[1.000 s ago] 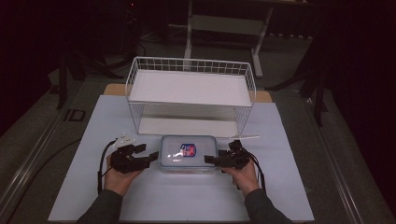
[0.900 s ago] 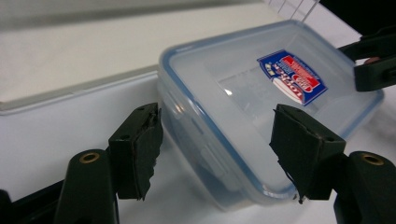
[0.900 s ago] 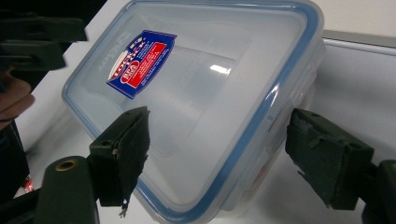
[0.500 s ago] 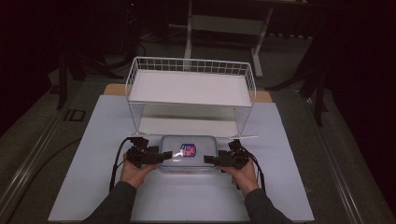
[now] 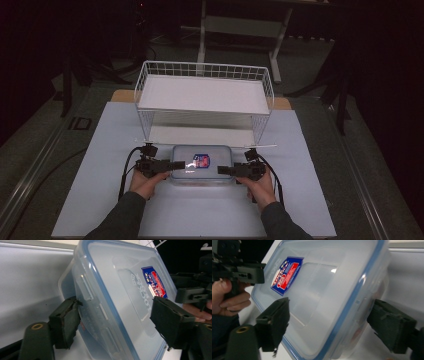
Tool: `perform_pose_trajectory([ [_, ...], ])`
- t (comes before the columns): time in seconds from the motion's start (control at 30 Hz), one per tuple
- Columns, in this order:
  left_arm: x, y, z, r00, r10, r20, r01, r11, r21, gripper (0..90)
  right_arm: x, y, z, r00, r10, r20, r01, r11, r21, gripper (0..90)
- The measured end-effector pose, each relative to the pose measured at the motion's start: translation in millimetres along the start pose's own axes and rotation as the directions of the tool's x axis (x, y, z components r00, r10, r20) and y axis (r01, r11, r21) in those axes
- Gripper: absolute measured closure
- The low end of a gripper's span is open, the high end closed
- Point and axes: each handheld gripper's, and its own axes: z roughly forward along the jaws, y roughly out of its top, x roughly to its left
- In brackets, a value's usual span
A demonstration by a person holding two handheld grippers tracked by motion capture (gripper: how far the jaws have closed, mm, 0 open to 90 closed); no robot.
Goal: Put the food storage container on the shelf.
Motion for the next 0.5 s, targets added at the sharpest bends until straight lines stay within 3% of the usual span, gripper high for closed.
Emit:
perform_pose_trajectory([
  [0.37, -2.7, -11.5, -12.2, 0.9993, 0.025, 0.026, -0.024, 0.9983, -0.052, 36.2, 0.8, -3.2, -13.2, 0.9998, -0.010, -0.018, 0.009, 0.999, -0.039, 34.6],
  [0.5, -10.9, -16.0, -10.3, 0.9978, 0.064, -0.018, -0.065, 0.9954, -0.070, 32.5, 1.9, -6.3, -16.1, 0.9995, -0.014, -0.029, 0.012, 0.999, -0.052, 36.3],
])
